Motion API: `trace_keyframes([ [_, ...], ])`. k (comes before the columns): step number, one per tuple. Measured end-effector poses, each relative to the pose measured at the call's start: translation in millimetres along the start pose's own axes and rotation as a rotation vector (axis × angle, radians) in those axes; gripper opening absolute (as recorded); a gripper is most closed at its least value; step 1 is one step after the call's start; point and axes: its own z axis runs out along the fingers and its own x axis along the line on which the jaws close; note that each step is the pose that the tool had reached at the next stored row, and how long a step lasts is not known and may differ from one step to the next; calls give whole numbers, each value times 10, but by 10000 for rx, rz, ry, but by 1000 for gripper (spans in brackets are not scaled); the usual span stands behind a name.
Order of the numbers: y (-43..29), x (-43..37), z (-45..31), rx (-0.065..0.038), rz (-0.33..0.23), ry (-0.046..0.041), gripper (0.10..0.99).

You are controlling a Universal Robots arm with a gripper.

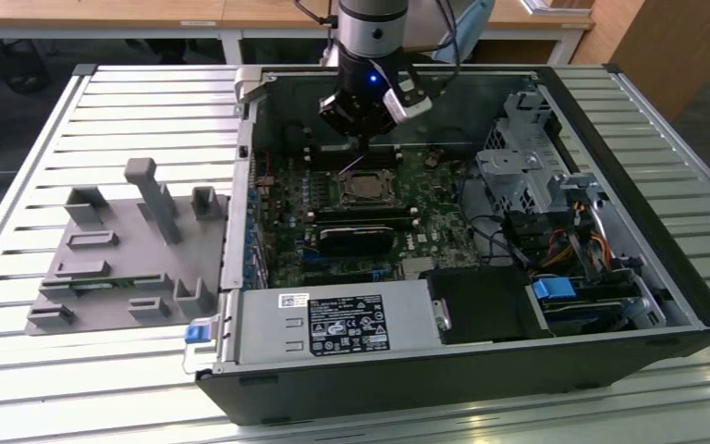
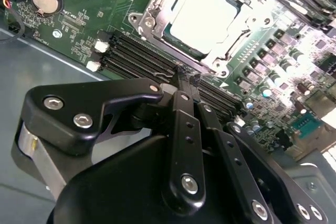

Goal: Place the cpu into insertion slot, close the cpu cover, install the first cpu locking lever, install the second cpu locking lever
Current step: 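Install the first cpu locking lever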

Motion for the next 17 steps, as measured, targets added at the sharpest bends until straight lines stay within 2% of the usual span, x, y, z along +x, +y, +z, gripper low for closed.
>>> trace_keyframes([
  [17,22,-154,190,-1,4,-1,106],
])
